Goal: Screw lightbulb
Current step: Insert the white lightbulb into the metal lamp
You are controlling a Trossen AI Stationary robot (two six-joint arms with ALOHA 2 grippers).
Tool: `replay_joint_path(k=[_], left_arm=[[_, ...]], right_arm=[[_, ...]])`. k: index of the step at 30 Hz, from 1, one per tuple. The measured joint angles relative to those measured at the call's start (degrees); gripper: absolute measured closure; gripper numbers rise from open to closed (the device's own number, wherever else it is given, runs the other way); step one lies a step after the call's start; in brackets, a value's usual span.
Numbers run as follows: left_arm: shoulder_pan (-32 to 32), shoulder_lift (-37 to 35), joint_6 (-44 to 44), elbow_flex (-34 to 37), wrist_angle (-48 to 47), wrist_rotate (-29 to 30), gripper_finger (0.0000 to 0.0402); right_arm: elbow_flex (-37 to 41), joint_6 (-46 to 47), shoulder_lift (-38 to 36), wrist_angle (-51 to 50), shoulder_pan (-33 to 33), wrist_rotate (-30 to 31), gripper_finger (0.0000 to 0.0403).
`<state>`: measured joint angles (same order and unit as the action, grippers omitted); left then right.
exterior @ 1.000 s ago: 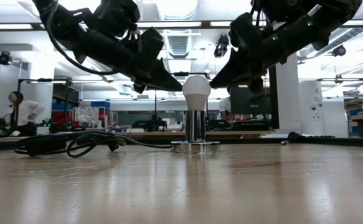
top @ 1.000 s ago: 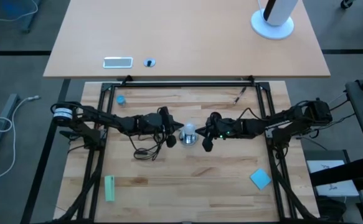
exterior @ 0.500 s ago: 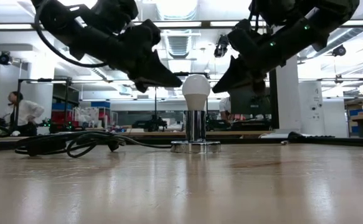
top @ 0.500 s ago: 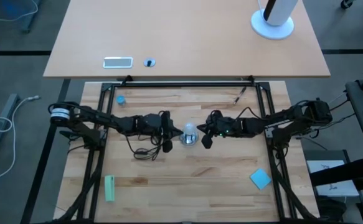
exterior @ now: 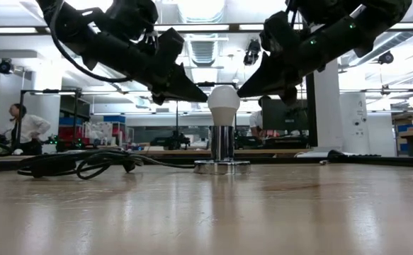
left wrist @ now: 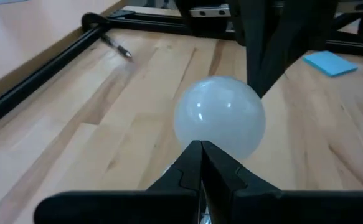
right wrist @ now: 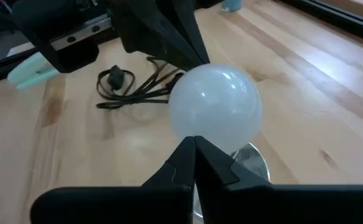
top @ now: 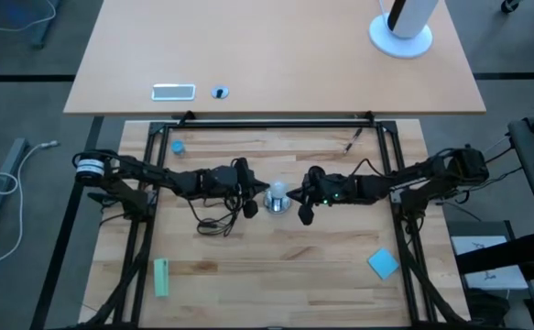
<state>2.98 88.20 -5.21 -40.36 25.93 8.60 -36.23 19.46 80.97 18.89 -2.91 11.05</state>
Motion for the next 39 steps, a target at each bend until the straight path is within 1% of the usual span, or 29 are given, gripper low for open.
replay_joint_path(k=[6,13,16,18,19,23,28,31,37,39], left_arm=[[0.0,0.0,0.0,0.0,-0.8,0.0,0.0401],[-0.2,-3.0,-1.3,0.0,-8.6,-0.2,0.0401],[-0.3,-4.8,-1.3,0.0,-10.3,-3.1,0.0401],[-0.3,-5.2,-1.0,0.0,-9.3,-6.0,0.0401],[-0.3,-5.2,-0.6,0.0,-8.8,-6.6,0.0401],[-0.3,-3.7,0.0,0.0,-5.6,-6.7,0.0401],[-0.2,-2.4,0.1,0.0,-3.8,-4.7,0.0401],[-0.2,-2.1,0.2,0.0,-3.8,-4.6,0.0401],[-0.1,-1.2,0.2,0.0,-2.2,-4.5,0.0401],[-0.2,-1.2,0.2,0.0,-2.1,-3.6,0.0401]], right_arm=[[0.0,0.0,0.0,-0.2,-0.2,0.7,0.0403],[0.0,1.3,0.0,-1.7,-0.2,1.0,0.0403],[0.0,1.6,0.0,-3.0,-0.2,3.1,0.0403],[0.0,1.6,0.0,-3.9,-0.1,5.2,0.0403],[0.0,1.4,0.0,-4.1,0.0,6.3,0.0403],[0.0,0.1,0.1,-3.6,1.1,8.1,0.0403],[0.0,-0.2,0.2,-3.2,1.3,7.9,0.0403],[0.0,-0.3,0.2,-2.3,1.3,5.7,0.0403],[0.0,-0.5,0.3,-0.2,0.6,5.1,0.0403],[0.0,-0.2,0.3,-0.2,0.4,5.1,0.0403]])
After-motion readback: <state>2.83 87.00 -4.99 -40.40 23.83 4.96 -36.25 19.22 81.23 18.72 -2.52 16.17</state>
